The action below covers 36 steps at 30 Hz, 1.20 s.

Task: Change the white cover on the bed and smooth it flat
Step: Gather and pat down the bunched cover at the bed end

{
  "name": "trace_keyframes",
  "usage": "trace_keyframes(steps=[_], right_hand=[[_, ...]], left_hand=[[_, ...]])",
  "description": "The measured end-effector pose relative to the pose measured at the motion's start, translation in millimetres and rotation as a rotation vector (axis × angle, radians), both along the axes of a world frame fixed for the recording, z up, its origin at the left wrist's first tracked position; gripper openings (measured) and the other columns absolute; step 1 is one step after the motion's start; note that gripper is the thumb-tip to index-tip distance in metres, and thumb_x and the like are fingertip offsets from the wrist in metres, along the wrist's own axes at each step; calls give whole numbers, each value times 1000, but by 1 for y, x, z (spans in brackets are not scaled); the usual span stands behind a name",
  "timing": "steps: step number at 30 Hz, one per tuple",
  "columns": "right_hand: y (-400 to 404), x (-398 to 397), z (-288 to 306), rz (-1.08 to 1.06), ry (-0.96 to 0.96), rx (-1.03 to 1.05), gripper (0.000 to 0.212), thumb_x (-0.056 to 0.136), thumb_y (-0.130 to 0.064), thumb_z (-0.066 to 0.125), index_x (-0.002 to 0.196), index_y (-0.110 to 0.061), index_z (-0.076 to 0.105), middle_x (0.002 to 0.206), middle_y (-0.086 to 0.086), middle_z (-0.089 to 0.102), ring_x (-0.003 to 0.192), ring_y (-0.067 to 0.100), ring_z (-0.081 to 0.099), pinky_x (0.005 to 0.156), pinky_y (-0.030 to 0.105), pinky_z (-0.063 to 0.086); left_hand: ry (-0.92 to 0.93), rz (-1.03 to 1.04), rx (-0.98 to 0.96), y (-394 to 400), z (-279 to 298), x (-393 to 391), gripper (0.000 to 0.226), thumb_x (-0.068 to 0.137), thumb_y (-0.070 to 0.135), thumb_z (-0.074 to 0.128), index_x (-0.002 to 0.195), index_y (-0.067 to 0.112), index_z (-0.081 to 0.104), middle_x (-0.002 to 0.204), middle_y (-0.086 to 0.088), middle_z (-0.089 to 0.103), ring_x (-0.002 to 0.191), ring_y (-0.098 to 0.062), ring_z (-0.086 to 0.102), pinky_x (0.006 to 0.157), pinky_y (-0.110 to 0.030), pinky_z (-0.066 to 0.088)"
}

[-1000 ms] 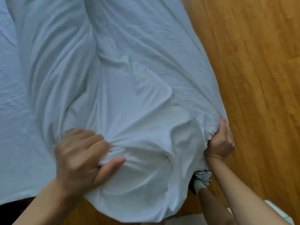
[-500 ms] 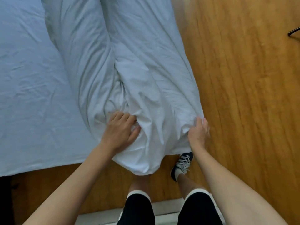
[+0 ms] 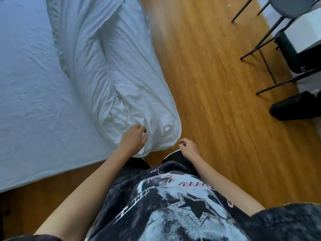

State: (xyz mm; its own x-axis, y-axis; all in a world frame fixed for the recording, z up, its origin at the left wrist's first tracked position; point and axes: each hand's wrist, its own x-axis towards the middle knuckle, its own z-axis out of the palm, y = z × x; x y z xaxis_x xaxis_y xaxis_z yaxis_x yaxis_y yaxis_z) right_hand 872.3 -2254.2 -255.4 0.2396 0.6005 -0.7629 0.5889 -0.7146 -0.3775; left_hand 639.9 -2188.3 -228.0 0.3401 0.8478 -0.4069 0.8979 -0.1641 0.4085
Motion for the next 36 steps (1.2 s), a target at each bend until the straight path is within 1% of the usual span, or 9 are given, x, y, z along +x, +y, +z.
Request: trace_keyframes(steps=[5,9,11,13,16,23,27,30,36], right_hand=[[9,64,15,21,-32,-4,29,94,-22,48,118,-21,64,125,2,64,115,26,57,95,33,44],[36,138,15,63,0,20,30,96,-22,48,122,-17,62,124,2,63,110,25,58,84,29,45],[49,182,13,66,25,22,30,97,-22,47,123,-17,61,125,3,62,112,25,57,88,30,44],[60,228,17,77,25,17,29,96,-21,47,122,-16,62,125,4,62,114,24,56,94,32,43],[73,290,25,107,-1,-2,29,95,-19,48,120,-16,63,121,2,65,102,22,60,91,29,43],[144,370,31,223,-11,-34,31,96,-21,45,122,-18,62,125,5,64,113,25,58,93,33,47],[208,383,26,333,-10,-57,32,97,-24,42,124,-21,60,125,3,63,114,24,56,94,35,47],[268,389,23,409,-5,-72,32,99,-26,40,125,-23,58,123,1,63,112,21,55,86,32,45],[428,394,33,421,-46,-43,33,100,-20,41,128,-16,57,129,6,60,112,23,56,82,27,42]], left_hand=[[111,-76,-121,8,9,47,29,100,31,42,117,13,57,120,-9,59,105,-29,57,80,-34,41],[166,-65,-169,27,3,119,30,101,29,40,118,12,57,122,-9,60,106,-29,58,78,-32,39],[188,-52,-208,35,-3,164,30,101,29,40,119,12,57,122,-10,61,107,-29,58,79,-32,40],[187,-2,-262,38,-4,211,30,100,31,41,118,13,57,120,-10,62,105,-29,59,80,-33,42],[132,100,-336,43,-1,280,30,99,34,43,116,15,59,118,-7,64,105,-26,60,84,-34,46],[61,151,-397,81,3,375,28,98,33,44,113,16,59,113,-2,65,100,-22,60,79,-33,46],[49,150,-368,134,-3,396,29,98,37,41,108,17,60,107,-3,64,94,-22,60,78,-36,50],[15,175,-340,190,-8,406,15,98,33,43,99,22,53,102,-2,62,90,-21,59,73,-34,47],[30,126,-311,353,-13,410,27,99,33,42,111,16,57,112,-4,59,95,-21,58,69,-30,42]])
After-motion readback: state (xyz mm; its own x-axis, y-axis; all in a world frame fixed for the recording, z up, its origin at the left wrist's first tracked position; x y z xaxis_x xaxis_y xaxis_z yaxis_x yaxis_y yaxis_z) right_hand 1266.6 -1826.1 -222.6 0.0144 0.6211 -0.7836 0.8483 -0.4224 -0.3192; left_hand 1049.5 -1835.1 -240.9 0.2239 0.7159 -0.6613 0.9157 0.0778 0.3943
